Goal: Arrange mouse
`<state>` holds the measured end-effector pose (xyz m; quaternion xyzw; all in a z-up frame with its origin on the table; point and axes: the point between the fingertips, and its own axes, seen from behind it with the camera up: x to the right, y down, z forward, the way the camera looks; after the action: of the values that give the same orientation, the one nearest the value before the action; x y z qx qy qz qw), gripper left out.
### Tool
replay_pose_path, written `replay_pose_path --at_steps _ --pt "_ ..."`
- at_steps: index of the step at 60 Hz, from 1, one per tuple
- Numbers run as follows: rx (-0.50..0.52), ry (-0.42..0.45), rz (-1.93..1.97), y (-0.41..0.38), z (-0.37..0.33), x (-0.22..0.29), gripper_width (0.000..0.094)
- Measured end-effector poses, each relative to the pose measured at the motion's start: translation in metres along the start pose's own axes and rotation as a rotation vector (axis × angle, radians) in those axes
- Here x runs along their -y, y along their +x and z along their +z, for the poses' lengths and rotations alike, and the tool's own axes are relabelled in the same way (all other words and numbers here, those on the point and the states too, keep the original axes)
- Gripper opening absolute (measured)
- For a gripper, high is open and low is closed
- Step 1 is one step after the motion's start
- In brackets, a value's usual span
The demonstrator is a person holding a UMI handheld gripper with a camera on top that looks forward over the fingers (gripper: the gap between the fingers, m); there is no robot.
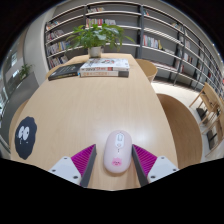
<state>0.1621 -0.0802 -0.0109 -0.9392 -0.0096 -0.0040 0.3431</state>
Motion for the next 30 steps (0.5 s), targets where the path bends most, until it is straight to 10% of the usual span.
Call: replay_pose_path --at_steps 9,30 --pt "0.000 0.004 0.010 -0.007 0.006 0.006 0.0508" --pt "-0.132 -0.007 0.085 -0.017 -0.015 0.032 0.0357"
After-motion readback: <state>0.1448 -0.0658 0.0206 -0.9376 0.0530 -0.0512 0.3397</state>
